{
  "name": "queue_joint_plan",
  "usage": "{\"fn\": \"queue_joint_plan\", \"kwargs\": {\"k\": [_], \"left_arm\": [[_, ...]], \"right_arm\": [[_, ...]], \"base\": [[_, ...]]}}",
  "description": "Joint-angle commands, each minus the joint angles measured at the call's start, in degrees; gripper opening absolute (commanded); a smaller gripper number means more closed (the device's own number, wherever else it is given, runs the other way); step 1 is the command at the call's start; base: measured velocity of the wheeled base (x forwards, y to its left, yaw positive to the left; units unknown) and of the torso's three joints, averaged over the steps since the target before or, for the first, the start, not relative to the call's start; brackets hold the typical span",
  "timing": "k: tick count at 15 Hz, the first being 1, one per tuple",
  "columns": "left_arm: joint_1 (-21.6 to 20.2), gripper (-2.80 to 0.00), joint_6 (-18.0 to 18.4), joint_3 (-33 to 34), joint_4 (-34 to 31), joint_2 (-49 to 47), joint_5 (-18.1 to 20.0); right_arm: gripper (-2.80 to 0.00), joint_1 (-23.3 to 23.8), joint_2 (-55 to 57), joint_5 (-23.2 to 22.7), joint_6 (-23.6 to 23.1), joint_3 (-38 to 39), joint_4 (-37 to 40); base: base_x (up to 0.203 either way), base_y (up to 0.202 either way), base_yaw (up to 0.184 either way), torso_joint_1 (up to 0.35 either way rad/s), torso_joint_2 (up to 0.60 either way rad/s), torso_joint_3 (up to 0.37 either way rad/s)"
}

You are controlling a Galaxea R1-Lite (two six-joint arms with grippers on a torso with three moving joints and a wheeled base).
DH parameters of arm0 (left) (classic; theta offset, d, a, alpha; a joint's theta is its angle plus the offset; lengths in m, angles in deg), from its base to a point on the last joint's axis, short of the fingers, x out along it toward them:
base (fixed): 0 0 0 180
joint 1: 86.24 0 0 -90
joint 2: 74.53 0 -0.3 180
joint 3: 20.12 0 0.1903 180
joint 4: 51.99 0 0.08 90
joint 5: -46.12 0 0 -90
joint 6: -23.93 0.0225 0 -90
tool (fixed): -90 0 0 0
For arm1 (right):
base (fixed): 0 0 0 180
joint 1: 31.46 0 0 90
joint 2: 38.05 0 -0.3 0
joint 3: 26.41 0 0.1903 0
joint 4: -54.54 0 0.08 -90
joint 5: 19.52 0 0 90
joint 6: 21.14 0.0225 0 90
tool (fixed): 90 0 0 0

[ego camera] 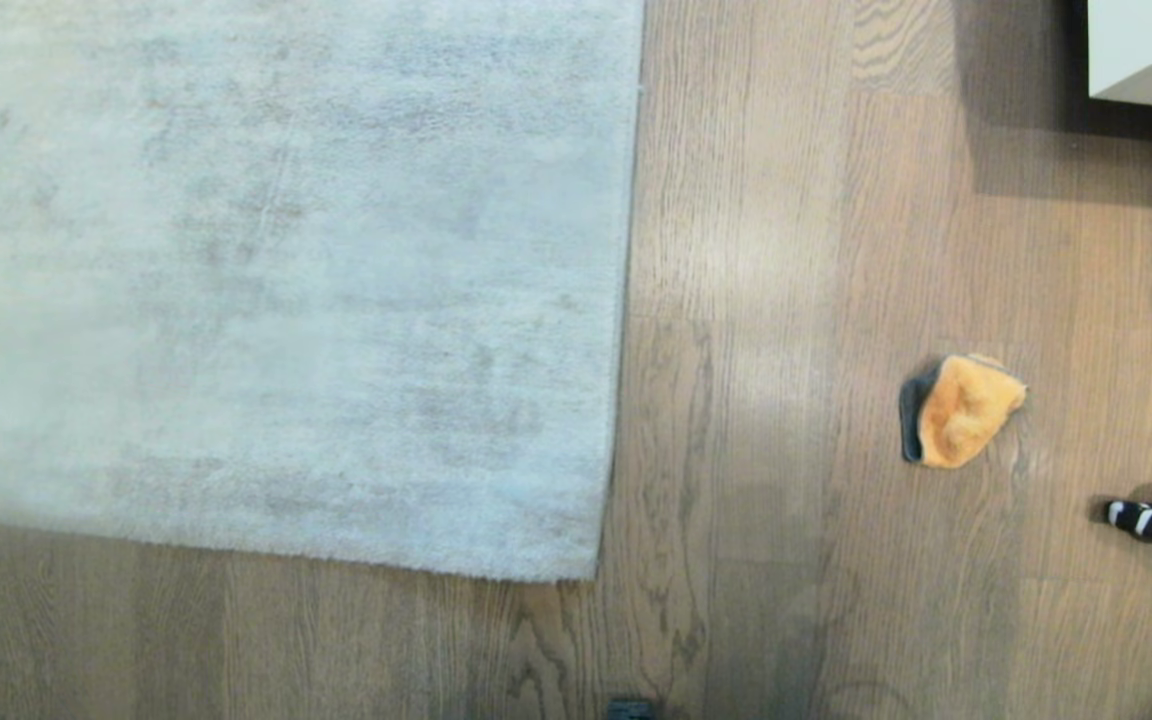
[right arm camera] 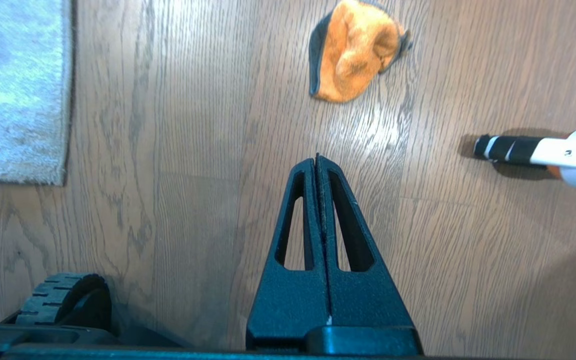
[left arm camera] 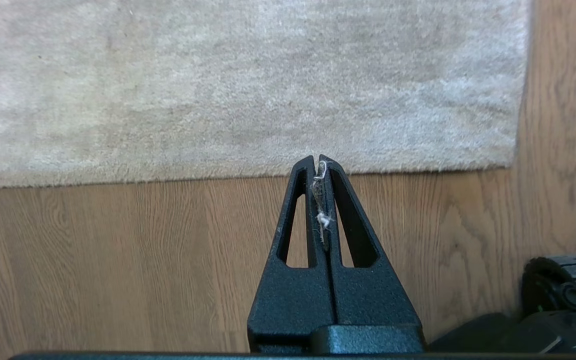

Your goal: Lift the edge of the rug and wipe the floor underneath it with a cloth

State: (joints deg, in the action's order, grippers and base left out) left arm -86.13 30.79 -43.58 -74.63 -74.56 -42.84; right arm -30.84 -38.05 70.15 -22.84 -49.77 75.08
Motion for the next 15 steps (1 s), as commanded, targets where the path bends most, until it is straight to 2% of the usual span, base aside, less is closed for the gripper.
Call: {"fn": "queue_joint_plan", "kwargs": {"k": [1, 15], "left_arm": [[-0.02, -2.8, -0.26, 0.01, 0.06, 0.02, 0.02], [-0.02, -2.8, -0.79, 0.01, -0.03, 0.02, -0.25]], "right_arm": [[-2.8, -0.01, 0.09, -0.02, -0.05, 0.0, -0.07], [-2.8, -0.01, 0.09, -0.02, -0.05, 0.0, -0.07]], "base": [[0.0, 0.0, 0.0, 0.003, 0.0, 0.199], [0.0, 0.0, 0.0, 0.003, 0.0, 0.201]]}}
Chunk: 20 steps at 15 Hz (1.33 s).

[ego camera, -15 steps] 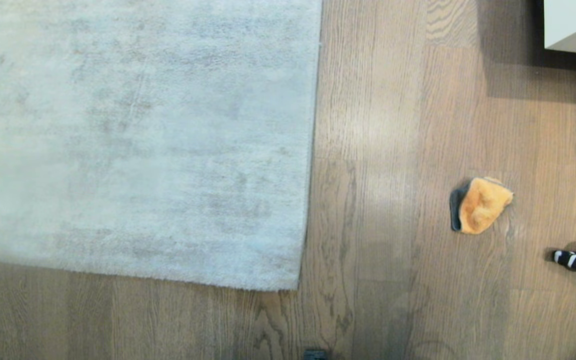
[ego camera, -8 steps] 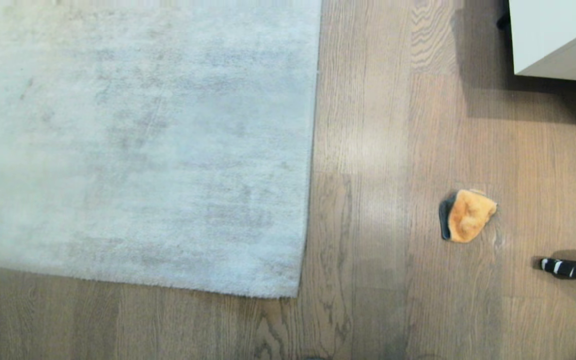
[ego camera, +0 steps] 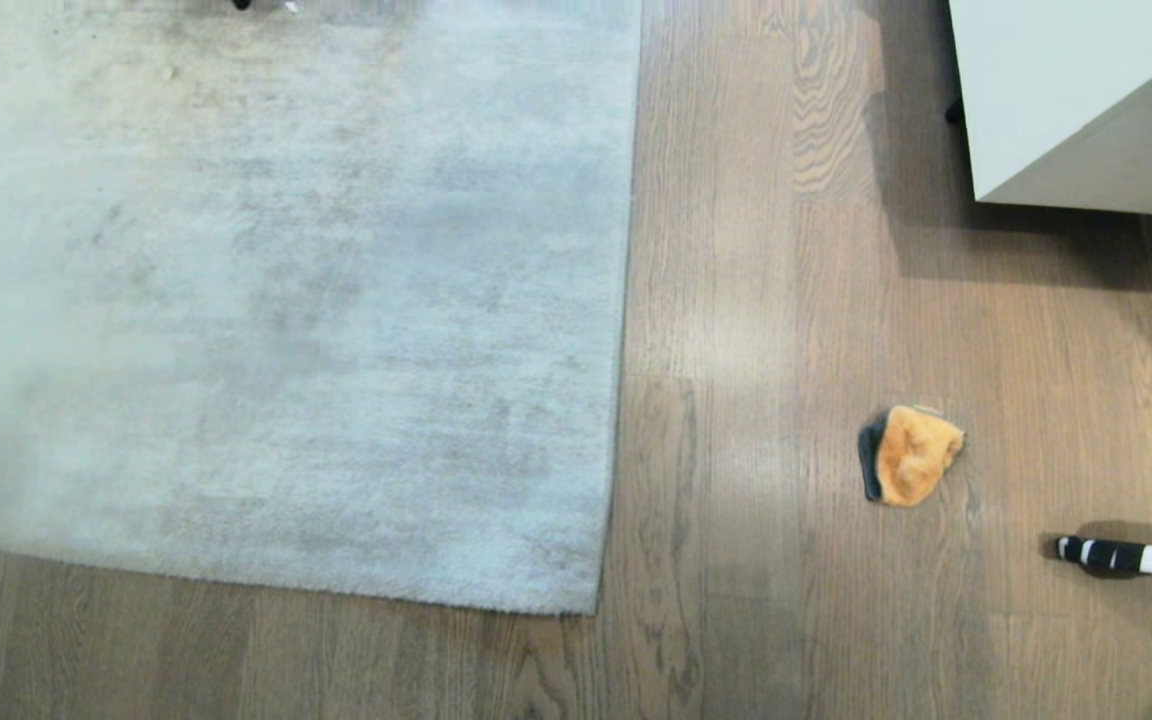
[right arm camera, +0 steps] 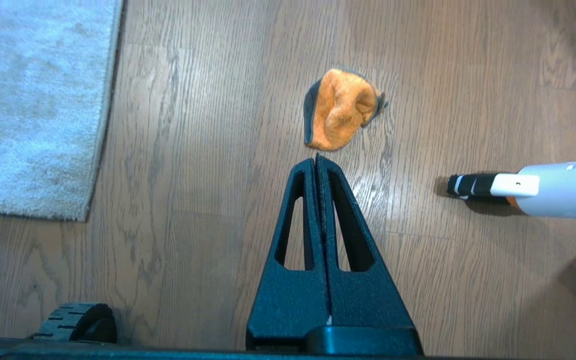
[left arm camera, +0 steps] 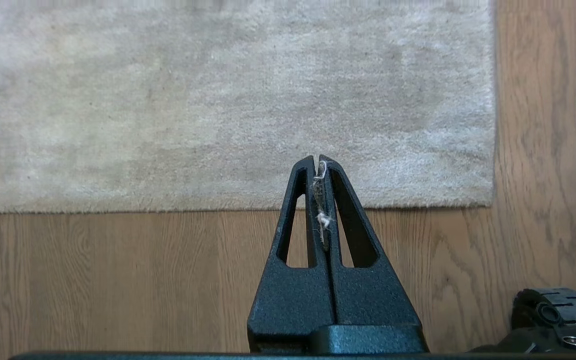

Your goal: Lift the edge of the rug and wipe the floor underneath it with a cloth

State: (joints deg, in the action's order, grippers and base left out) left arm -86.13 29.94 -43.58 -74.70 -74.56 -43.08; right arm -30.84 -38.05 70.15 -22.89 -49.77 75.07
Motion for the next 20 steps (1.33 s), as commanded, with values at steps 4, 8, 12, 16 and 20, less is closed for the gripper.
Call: {"fn": "queue_joint_plan", "kwargs": {"k": [4, 8, 12, 16, 20], "left_arm": [[-0.02, -2.8, 0.05, 0.01, 0.13, 0.02, 0.0], [-0.02, -2.8, 0.05, 0.01, 0.13, 0.02, -0.09], [0.05, -2.8, 0.05, 0.01, 0.13, 0.02, -0.09], [0.06, -2.8, 0.05, 0.01, 0.13, 0.02, -0.09], [0.05, -2.8, 0.05, 0.01, 0.13, 0.02, 0.0]], "right_arm": [[-2.8, -0.01, 0.09, -0.02, 0.0, 0.0, -0.06], [-2.8, -0.01, 0.09, -0.02, 0.0, 0.0, -0.06], [-2.8, -0.01, 0.09, -0.02, 0.0, 0.0, -0.06], [-2.8, -0.01, 0.09, -0.02, 0.0, 0.0, -0.06], [-2.8, -0.01, 0.09, -0.02, 0.0, 0.0, -0.06]], "base": [[0.0, 0.0, 0.0, 0.001, 0.0, 0.201], [0.0, 0.0, 0.0, 0.003, 0.0, 0.203], [0.0, 0.0, 0.0, 0.002, 0.0, 0.204], [0.0, 0.0, 0.0, 0.002, 0.0, 0.204], [0.0, 0.0, 0.0, 0.002, 0.0, 0.203]]}}
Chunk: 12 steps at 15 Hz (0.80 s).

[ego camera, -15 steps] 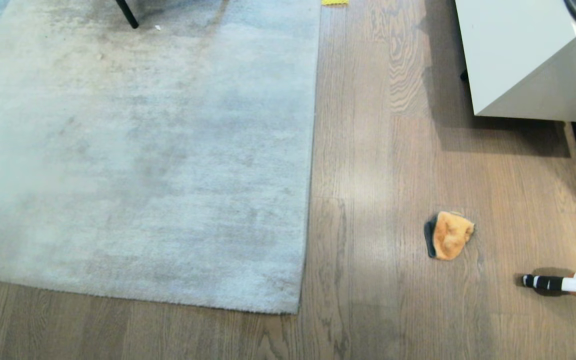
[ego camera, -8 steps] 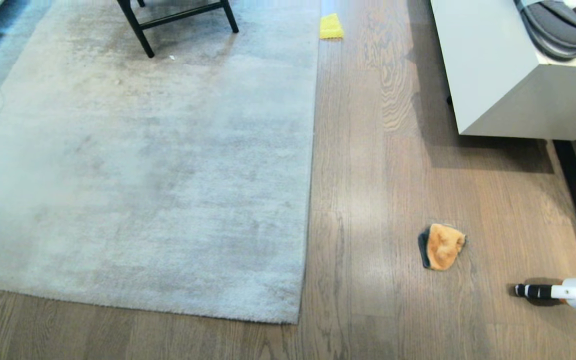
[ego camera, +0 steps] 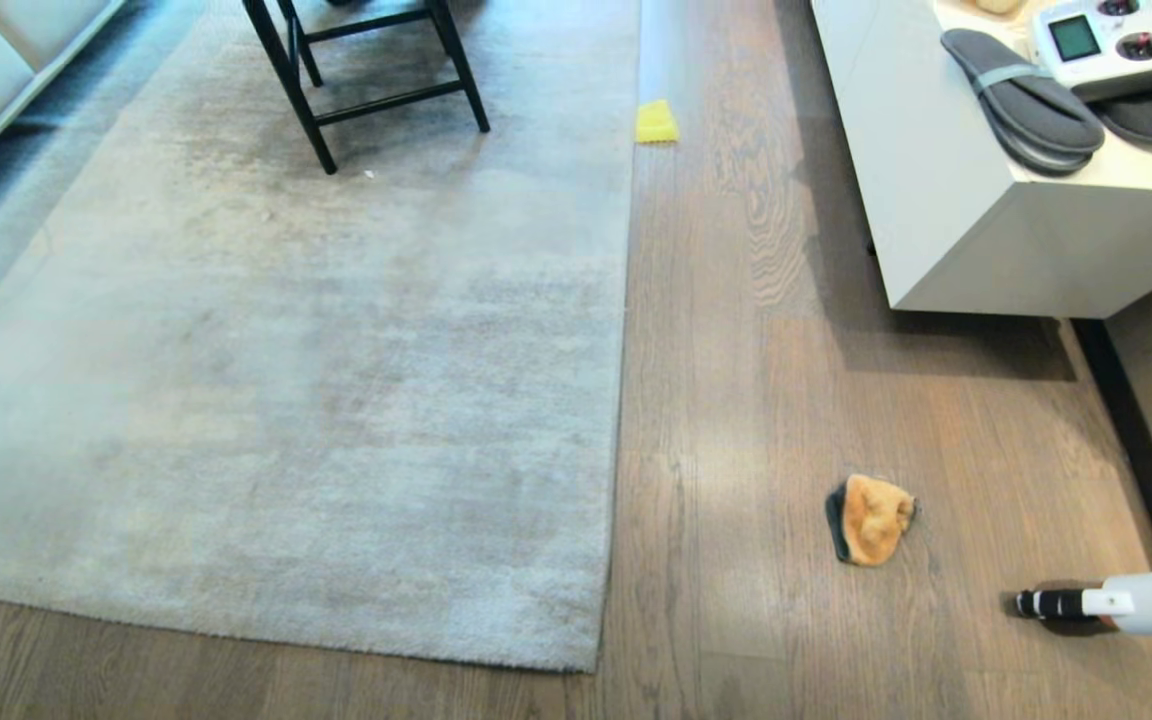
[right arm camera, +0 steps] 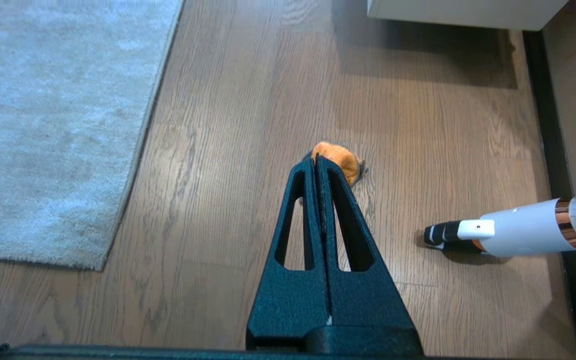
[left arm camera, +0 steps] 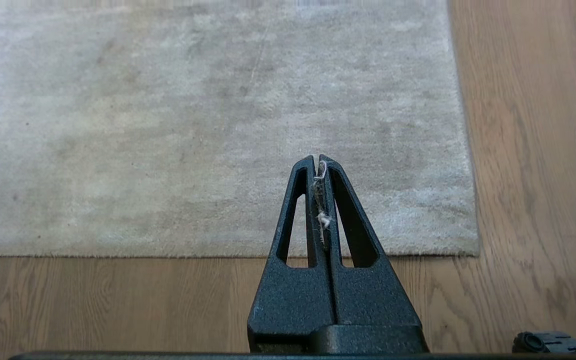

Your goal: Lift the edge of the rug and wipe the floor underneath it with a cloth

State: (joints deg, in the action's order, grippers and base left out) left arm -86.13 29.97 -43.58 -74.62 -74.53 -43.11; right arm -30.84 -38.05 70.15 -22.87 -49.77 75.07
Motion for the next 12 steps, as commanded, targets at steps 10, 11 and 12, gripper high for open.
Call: {"fn": "queue_joint_plan", "kwargs": {"k": [10, 11, 12], "left_arm": [[0.07, -2.8, -0.06, 0.01, 0.05, 0.0, -0.06], [0.06, -2.8, 0.0, 0.01, 0.05, 0.0, -0.15], [0.07, -2.8, -0.06, 0.01, 0.05, 0.0, -0.15]], "right_arm": [[-2.8, -0.01, 0.09, -0.02, -0.03, 0.0, -0.06], [-2.8, -0.01, 0.05, -0.02, -0.03, 0.0, -0.06], [-2.8, -0.01, 0.09, -0.02, -0.03, 0.0, -0.06]], "base": [[0.0, 0.0, 0.0, 0.004, 0.0, 0.203], [0.0, 0.0, 0.0, 0.004, 0.01, 0.199], [0.0, 0.0, 0.0, 0.004, 0.01, 0.194]]}}
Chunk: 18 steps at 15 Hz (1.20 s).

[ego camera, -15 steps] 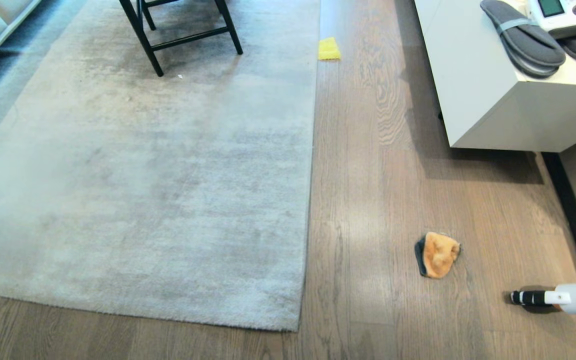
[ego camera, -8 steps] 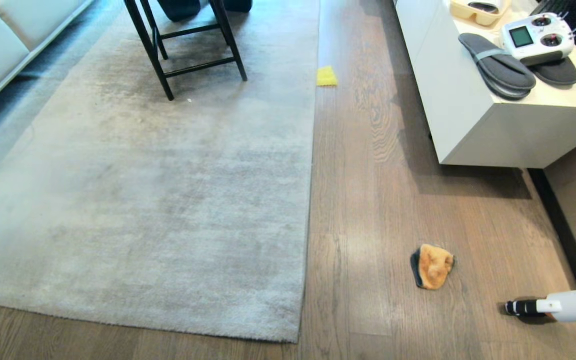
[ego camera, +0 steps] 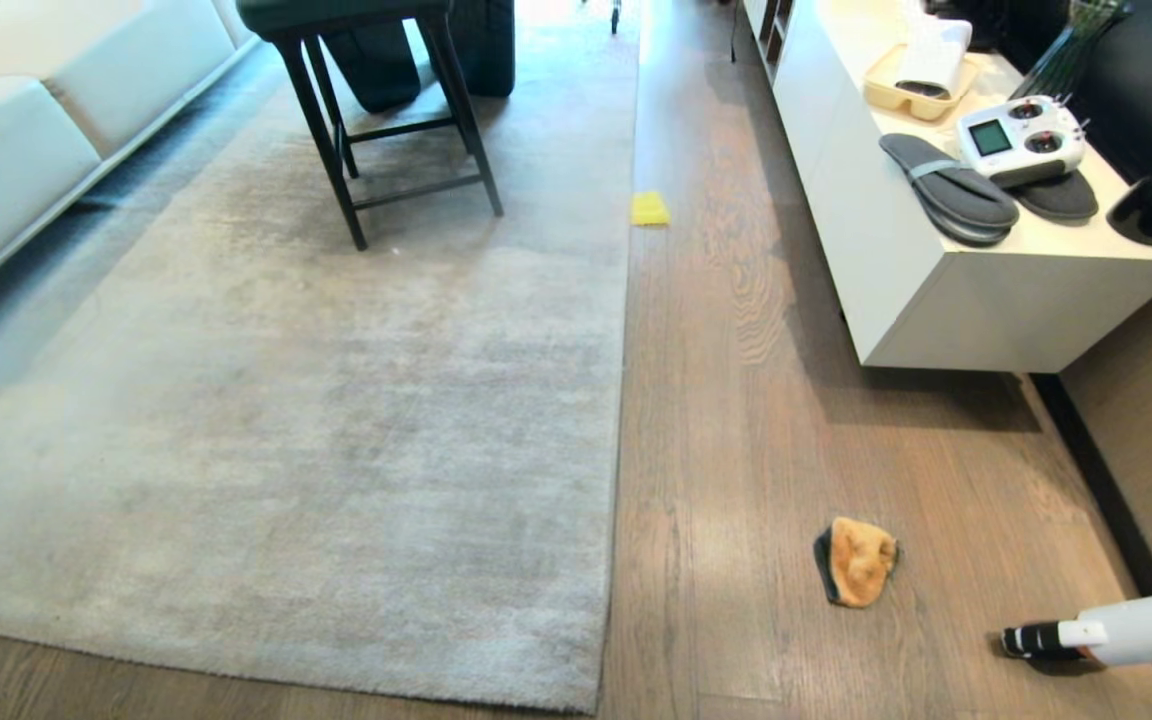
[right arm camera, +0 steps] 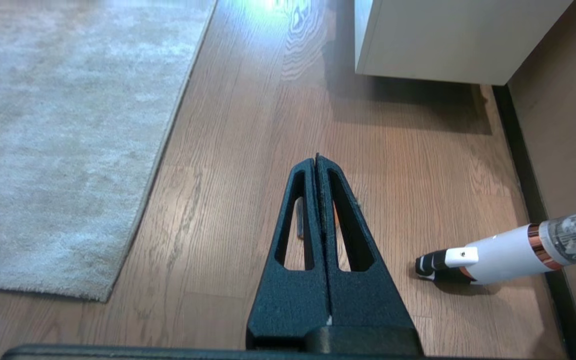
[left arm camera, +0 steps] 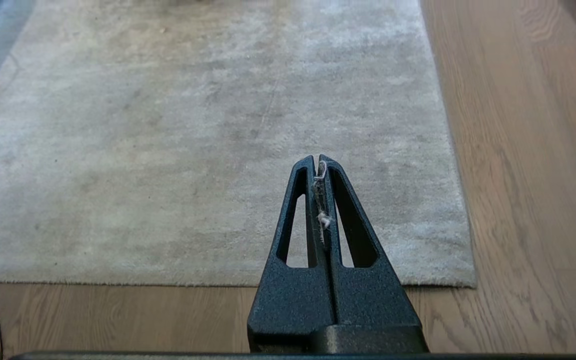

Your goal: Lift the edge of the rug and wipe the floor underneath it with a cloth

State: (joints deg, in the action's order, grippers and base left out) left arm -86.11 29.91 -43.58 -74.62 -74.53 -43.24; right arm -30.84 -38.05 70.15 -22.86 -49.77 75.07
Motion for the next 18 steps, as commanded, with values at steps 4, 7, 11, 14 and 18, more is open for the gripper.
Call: {"fn": "queue_joint_plan", "kwargs": {"k": [4, 7, 11, 14, 18], "left_arm": [[-0.05, -2.8, -0.26, 0.1, 0.05, 0.0, -0.02], [-0.01, -2.8, -0.26, 0.01, 0.05, 0.0, -0.02], [0.04, -2.8, -0.26, 0.01, 0.05, 0.0, -0.11], [-0.05, -2.8, -0.35, 0.01, 0.05, 0.0, -0.02], [-0.05, -2.8, -0.34, 0.01, -0.04, 0.0, -0.02]], "right_arm": [[-2.8, -0.01, 0.09, -0.02, -0.03, 0.0, -0.06], [-2.8, -0.01, 0.09, -0.02, -0.03, 0.0, -0.06], [-2.8, -0.01, 0.09, -0.02, -0.03, 0.0, -0.06], [-2.8, -0.01, 0.09, -0.02, -0.03, 0.0, -0.06], [-2.8, -0.01, 0.09, -0.02, -0.03, 0.0, -0.06]], "base": [[0.0, 0.0, 0.0, 0.001, 0.0, 0.199], [0.0, 0.0, 0.0, 0.003, 0.0, 0.201], [0.0, 0.0, 0.0, 0.001, 0.0, 0.198], [0.0, 0.0, 0.0, -0.002, 0.0, 0.08], [0.0, 0.0, 0.0, 0.0, 0.0, 0.0]]}}
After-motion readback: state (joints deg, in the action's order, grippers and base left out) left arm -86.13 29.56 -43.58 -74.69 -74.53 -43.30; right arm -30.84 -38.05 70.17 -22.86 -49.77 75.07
